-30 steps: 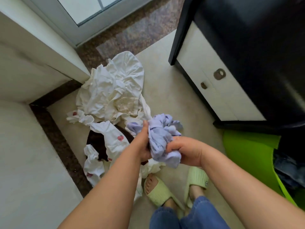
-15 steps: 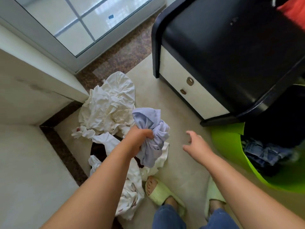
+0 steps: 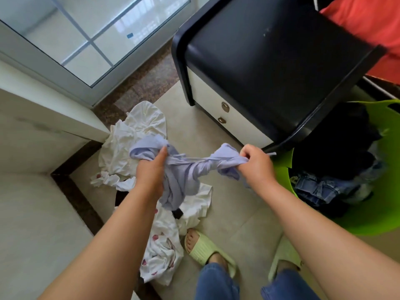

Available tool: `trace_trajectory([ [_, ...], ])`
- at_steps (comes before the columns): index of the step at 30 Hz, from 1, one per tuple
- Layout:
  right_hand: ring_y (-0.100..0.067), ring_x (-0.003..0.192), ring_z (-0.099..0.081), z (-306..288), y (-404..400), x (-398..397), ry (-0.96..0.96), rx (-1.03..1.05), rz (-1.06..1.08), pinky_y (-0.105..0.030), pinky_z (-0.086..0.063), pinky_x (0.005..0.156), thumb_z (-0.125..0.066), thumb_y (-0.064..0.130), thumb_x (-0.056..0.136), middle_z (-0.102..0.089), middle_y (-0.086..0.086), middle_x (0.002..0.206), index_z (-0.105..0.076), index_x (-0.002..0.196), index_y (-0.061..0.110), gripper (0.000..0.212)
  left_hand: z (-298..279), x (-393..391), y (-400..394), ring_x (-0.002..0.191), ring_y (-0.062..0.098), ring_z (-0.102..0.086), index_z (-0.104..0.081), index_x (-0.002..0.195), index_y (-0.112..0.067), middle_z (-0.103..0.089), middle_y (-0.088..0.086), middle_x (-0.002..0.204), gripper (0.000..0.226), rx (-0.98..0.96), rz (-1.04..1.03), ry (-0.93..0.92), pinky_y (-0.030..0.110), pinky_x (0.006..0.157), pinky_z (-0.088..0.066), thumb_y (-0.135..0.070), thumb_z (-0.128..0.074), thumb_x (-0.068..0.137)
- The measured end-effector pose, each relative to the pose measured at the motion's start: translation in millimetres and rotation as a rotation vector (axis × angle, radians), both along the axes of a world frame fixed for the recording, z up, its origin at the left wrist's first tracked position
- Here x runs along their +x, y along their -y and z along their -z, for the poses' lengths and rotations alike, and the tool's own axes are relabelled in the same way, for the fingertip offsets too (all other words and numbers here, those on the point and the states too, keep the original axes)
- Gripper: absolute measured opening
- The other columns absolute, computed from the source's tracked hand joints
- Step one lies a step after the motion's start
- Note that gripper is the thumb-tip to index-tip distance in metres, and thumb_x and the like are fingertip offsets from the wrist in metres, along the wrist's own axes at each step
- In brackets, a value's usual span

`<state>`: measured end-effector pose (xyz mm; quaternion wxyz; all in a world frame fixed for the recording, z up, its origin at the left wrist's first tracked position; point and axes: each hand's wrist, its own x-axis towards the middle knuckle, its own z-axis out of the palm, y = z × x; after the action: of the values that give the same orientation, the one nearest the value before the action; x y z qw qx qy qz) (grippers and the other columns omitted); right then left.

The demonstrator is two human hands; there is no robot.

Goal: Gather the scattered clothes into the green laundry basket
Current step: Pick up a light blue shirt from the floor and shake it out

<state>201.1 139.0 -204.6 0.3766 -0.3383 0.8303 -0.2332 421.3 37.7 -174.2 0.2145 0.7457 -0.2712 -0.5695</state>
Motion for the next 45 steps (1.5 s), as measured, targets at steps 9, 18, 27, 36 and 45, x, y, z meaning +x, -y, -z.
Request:
trace_trajectory([
  [9,-0.026,0.075,-0.054,-11,-19,-34,-0.187,0.101,-0.495,-0.038,-0.039,0.071,-0.053,0.025,0.084,-0.051,0.003,0.082,-0.044,0.068,0.02,0.019,-27,-8,6,0.106,0.024,-0.065,-0.055,0.127,-0.016,-0.064,0.006,0.123,0.043,-0.197,-0.28,-0.14,0.041,0.096,-0.052,-0.038,-0.062,0.092],
  [18,-0.025,0.081,-0.06,-23,-57,-72,-0.239,0.363,-0.48,-0.029,-0.044,0.061,-0.053,0.027,0.086,-0.064,0.001,0.094,-0.052,0.101,0.035,0.017,-87,69,-11,0.122,0.023,-0.056,-0.048,0.138,-0.014,-0.055,0.006,0.138,0.049,-0.289,-0.686,-0.393,0.032,0.081,-0.052,-0.045,-0.034,0.102],
  [27,-0.009,0.057,-0.049,-84,-68,-18,0.607,0.082,-0.371,-0.018,-0.037,0.05,-0.063,0.041,0.09,-0.057,0.002,0.063,-0.067,0.071,0.024,0.025,-46,74,-92,0.123,0.029,-0.052,-0.04,0.141,-0.013,-0.049,0.008,0.136,0.079,0.182,-0.636,-0.154,0.045,0.091,-0.047,-0.072,-0.038,0.088],
  [36,-0.003,0.056,-0.044,-56,-124,22,-0.063,-0.299,-0.923,-0.031,-0.04,0.055,-0.049,0.038,0.081,-0.05,0.01,0.058,-0.066,0.078,0.024,0.022,4,-50,-152,0.091,0.029,-0.064,-0.063,0.114,-0.006,-0.072,0.013,0.097,0.037,0.244,-0.704,-0.812,0.041,0.081,-0.051,-0.034,-0.044,0.099],
  [45,-0.006,0.077,-0.056,-51,-119,35,0.147,0.024,-0.794,-0.028,-0.048,0.07,-0.062,0.069,0.064,-0.057,0.011,0.085,-0.06,0.087,0.029,0.046,-25,18,-162,0.102,0.027,-0.065,-0.059,0.125,-0.006,-0.065,0.016,0.117,0.039,0.183,-0.448,-0.82,0.039,0.096,-0.05,-0.032,-0.045,0.099],
])
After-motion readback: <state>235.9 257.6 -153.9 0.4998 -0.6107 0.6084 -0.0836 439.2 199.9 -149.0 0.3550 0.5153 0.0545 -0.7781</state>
